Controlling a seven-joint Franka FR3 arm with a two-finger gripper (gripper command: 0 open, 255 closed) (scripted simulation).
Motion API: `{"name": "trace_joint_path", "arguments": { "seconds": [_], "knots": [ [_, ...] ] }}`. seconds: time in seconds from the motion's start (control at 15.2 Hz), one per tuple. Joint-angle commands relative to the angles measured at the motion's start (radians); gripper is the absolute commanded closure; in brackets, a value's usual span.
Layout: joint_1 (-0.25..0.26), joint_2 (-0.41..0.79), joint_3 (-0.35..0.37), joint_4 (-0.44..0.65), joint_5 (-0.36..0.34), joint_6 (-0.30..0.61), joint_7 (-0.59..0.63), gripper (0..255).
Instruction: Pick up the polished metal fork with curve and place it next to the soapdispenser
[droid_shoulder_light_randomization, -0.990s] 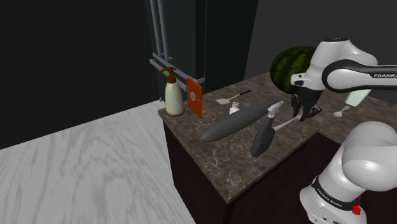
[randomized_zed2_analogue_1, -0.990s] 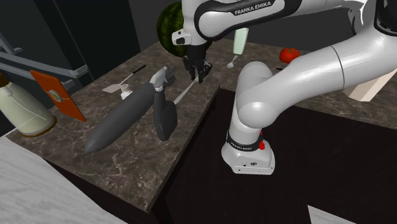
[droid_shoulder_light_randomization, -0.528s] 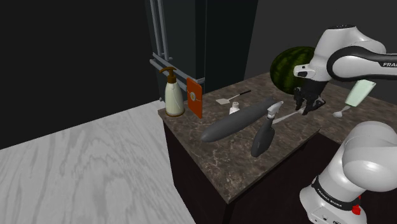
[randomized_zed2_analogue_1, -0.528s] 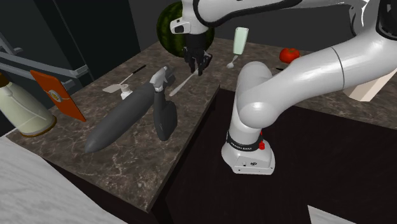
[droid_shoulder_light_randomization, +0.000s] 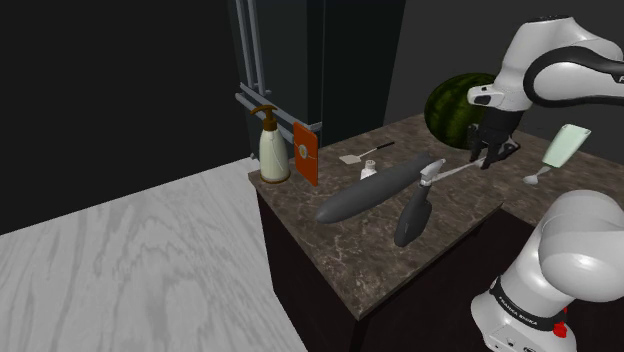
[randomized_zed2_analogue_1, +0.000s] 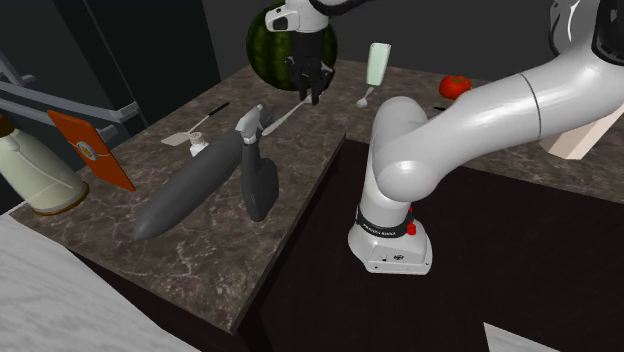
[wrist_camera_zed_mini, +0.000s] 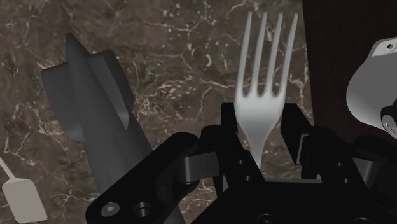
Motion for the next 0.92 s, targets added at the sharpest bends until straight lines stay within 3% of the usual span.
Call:
{"name": "trace_joint_path", "arguments": {
  "seconds": [0.0, 0.86],
  "knots": [
    [0.005, 0.002, 0.011, 0.028, 0.012, -0.025, -0.004, 255],
    [0.034, 0.041, 0.075, 0.211, 0.075, -0.169, -0.020, 255]
  ]
}}
